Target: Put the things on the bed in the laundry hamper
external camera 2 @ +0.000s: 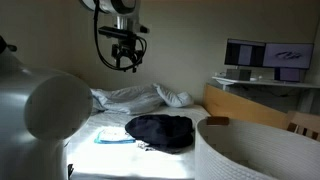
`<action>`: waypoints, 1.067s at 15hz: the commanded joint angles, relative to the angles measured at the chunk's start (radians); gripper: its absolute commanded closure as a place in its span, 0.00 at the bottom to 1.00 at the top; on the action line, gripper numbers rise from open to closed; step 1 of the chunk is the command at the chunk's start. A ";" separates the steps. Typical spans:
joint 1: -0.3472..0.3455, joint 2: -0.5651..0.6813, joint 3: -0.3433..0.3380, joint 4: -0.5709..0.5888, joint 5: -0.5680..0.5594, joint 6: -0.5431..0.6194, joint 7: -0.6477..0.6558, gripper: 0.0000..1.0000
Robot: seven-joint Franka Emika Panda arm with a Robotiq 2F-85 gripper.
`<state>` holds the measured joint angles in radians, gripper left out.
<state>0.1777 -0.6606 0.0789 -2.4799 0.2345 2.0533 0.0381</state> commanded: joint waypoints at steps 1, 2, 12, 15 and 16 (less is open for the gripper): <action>-0.009 0.000 0.007 0.002 0.005 -0.003 -0.004 0.00; -0.009 0.000 0.007 0.002 0.005 -0.003 -0.004 0.00; -0.027 0.060 0.007 0.001 0.006 -0.021 0.030 0.00; -0.062 0.171 0.000 0.018 -0.003 -0.012 0.064 0.00; -0.073 0.218 0.001 0.035 -0.007 -0.009 0.071 0.00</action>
<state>0.1404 -0.5753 0.0766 -2.4895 0.2345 2.0402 0.0749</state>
